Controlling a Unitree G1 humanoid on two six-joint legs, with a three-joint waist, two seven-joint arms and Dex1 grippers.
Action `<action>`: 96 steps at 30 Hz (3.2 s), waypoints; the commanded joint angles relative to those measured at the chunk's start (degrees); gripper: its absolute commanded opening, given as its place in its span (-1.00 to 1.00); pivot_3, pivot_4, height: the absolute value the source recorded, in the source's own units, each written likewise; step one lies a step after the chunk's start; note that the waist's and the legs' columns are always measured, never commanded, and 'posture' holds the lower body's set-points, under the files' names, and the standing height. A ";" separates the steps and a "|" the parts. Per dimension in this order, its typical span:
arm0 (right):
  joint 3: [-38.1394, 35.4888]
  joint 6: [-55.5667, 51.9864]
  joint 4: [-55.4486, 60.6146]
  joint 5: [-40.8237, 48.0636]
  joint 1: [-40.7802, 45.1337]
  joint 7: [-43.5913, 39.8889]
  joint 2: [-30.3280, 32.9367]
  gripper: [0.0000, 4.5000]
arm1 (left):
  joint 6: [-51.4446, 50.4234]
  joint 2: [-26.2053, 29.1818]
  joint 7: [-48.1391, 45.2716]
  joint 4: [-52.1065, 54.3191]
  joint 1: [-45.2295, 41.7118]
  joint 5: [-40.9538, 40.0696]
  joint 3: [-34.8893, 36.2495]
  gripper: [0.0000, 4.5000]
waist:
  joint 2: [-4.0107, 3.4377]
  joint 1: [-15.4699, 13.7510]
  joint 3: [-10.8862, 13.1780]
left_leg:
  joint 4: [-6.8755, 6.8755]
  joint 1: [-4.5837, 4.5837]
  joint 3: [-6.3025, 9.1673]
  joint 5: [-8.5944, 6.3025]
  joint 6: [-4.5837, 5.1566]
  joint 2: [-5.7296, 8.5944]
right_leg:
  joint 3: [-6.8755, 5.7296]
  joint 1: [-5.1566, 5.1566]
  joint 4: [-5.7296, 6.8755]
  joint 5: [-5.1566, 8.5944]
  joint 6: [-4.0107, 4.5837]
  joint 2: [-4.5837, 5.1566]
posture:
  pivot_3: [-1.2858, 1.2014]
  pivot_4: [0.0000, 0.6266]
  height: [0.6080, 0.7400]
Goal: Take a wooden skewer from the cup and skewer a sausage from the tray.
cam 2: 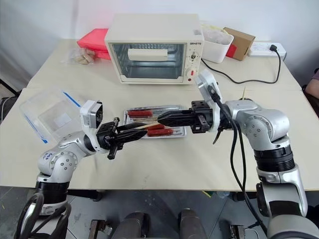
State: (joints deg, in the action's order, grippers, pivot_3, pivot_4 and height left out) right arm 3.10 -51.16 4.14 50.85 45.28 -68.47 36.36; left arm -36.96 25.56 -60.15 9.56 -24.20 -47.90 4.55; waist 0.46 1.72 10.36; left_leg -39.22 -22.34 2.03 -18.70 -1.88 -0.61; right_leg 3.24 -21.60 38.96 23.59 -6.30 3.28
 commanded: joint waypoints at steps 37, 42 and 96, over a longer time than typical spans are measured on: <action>18.94 17.60 0.77 -37.35 2.89 1.53 3.27 0.29 | 15.53 17.14 -3.76 -2.86 23.45 7.48 21.70 -0.94 | 0.01 1.35 0.01 | 0.31 0.09 0.04 -0.03 0.03 0.03 | -0.03 -0.01 -0.23 0.00 0.00 0.15 | 0.03 -0.52 1.00; 23.14 19.86 -8.47 -43.03 8.25 0.62 -0.50 0.29 | 16.34 15.98 -2.79 -1.85 25.05 7.26 21.82 -0.94 | 0.01 1.42 0.01 | 0.30 0.09 0.06 -0.03 0.03 0.06 | -0.05 0.00 -0.25 0.00 0.01 0.18 | 0.03 -0.52 1.00; 21.44 29.19 -11.21 -55.33 15.86 -15.68 2.50 -0.99 | 16.53 17.30 -10.38 -4.07 15.24 10.55 8.34 -0.94 | 0.01 2.86 0.01 | 0.28 0.09 0.12 0.00 -0.03 0.07 | -0.88 -0.02 -0.14 -0.01 0.03 0.41 | 0.03 -0.52 1.00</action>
State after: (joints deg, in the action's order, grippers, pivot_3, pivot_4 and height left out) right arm 26.51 -21.10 -11.00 -5.17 60.77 -83.15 37.36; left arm -19.97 42.69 -69.76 3.62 -7.84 -36.37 13.11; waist 0.47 4.58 10.37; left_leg -38.95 -22.26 2.16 -18.70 -1.91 -0.54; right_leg 2.36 -21.62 38.83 23.57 -6.27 3.69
